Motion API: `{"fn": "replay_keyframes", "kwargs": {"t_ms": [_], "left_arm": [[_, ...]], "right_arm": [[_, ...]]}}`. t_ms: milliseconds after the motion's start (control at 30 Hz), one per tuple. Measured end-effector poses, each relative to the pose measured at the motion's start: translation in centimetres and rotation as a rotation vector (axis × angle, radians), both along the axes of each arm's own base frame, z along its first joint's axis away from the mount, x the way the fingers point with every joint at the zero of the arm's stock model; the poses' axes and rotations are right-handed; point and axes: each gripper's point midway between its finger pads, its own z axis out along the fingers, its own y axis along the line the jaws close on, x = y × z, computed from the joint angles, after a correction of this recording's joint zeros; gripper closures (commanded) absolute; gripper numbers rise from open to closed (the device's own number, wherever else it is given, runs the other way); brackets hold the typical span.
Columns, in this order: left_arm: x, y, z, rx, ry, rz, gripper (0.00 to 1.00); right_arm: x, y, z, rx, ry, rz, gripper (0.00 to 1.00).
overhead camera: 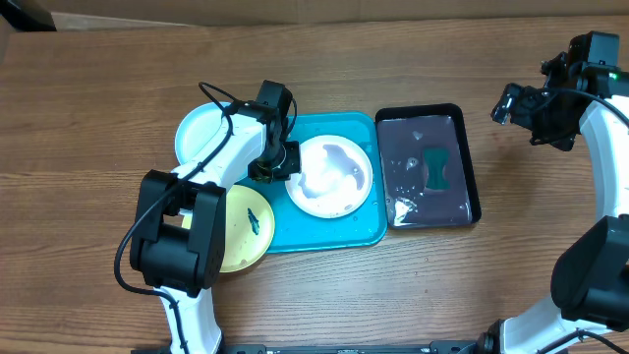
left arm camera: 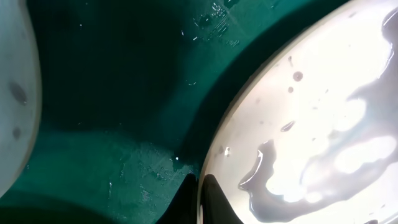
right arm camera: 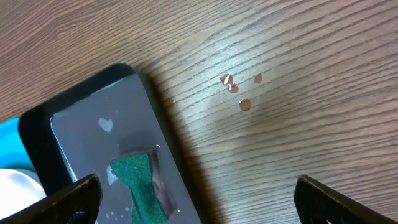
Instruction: Clean dirty plates on tray and stack at the side
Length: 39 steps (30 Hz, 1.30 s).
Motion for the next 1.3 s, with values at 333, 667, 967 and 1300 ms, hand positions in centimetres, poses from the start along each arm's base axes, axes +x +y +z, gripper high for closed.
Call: {"fn": "replay_keyframes", "kwargs": {"t_ms": [333, 667, 967, 1300], "left_arm": [[-0.5, 0.4, 0.3, 0.008, 0.028, 0.007, 0.96], [2.3, 2.1, 3.7, -0.002, -0.020, 0.063, 0.96], [4.4, 1.7, 6.3, -0.019, -0.090, 0.057, 0.96], [7.8, 0.4, 11.1, -0.074, -0.228, 0.020, 0.96]], "right_arm": [[0.0, 0.0, 0.0, 0.000, 0.000, 0.000, 0.00], [0.0, 0.0, 0.0, 0.000, 0.000, 0.000, 0.00], [0.0, 0.0, 0.0, 0.000, 0.000, 0.000, 0.00], [0.0, 0.0, 0.0, 0.000, 0.000, 0.000, 0.00]]}}
